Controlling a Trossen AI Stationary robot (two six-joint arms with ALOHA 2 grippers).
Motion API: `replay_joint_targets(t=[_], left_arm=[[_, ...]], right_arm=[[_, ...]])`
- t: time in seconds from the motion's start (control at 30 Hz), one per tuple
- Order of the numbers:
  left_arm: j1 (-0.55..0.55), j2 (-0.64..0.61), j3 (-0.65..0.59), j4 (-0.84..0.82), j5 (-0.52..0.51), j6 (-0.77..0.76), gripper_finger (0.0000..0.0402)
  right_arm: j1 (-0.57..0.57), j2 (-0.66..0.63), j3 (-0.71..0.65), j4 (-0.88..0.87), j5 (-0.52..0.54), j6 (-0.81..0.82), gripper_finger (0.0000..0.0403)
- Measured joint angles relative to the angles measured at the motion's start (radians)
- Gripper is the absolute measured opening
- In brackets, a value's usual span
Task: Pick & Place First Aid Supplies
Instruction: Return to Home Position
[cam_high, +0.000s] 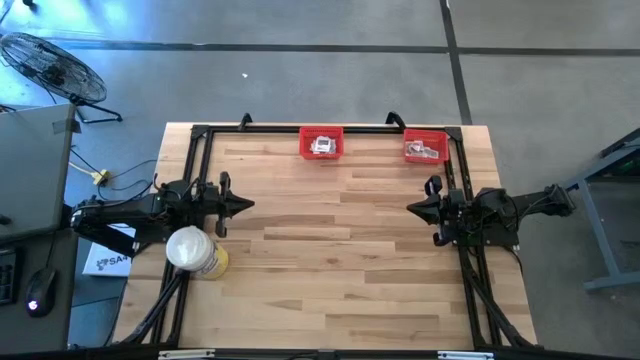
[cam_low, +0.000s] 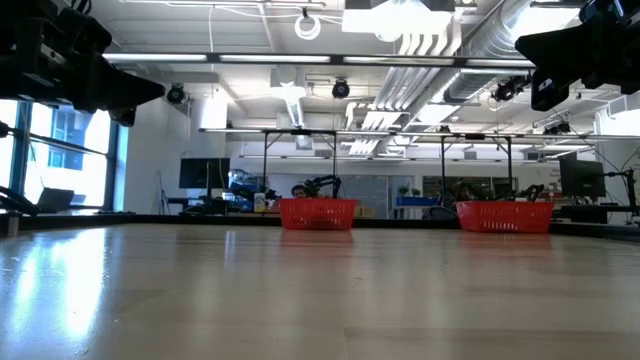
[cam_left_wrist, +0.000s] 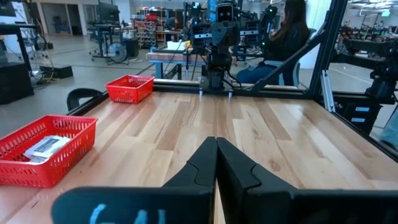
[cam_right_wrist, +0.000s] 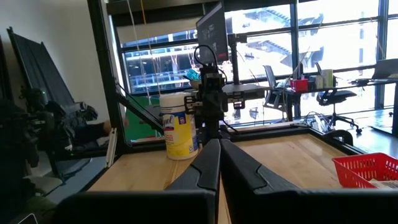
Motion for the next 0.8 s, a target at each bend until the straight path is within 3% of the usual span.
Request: replay_joint_targets(t=[0.8], left_arm=[[0.000,0.013,-0.001,0.001,0.000,0.000,0.0000]], right_arm=[[0.000,0.000,0.000,0.000,0.000,0.000,0.0002]])
